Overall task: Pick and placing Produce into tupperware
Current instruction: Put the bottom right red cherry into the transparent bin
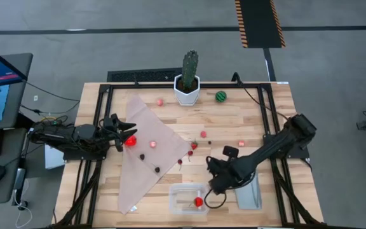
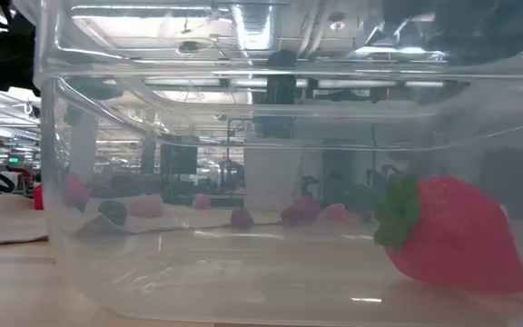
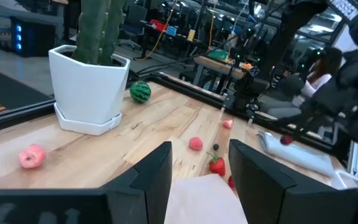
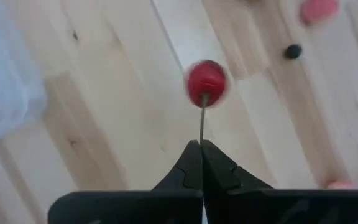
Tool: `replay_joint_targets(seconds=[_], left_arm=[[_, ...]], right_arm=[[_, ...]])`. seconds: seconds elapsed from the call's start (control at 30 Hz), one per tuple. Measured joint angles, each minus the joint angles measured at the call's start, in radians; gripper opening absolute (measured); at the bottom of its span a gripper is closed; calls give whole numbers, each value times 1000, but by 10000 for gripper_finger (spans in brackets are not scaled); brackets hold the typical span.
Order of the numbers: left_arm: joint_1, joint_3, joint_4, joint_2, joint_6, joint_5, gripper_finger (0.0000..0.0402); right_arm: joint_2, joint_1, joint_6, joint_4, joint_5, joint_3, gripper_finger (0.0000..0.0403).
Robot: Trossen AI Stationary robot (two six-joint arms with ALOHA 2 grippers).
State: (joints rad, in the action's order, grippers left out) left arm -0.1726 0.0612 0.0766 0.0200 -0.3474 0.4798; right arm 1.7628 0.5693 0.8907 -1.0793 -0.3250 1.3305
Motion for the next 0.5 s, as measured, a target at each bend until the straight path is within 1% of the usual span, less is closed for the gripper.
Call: replay_joint_targets(seconds=[0.03, 0.13, 0.23, 0.43, 0.5], left_arm=[[0, 0, 2, 5, -3, 0, 149], [0, 0, 0, 10, -6, 1, 149], [0, 0, 1, 14, -7, -2, 149], [0, 0, 1, 17, -8, 0, 149], [0, 0, 1, 17, -8, -1, 149]], right_arm=[[-12, 4, -18, 23, -2, 9, 11], [-53, 20, -82, 178, 3, 18, 12], [-64, 32, -130, 327, 34, 19, 14], [2, 44, -158, 465, 105, 19, 12], [26, 46, -159, 485, 120, 18, 15]])
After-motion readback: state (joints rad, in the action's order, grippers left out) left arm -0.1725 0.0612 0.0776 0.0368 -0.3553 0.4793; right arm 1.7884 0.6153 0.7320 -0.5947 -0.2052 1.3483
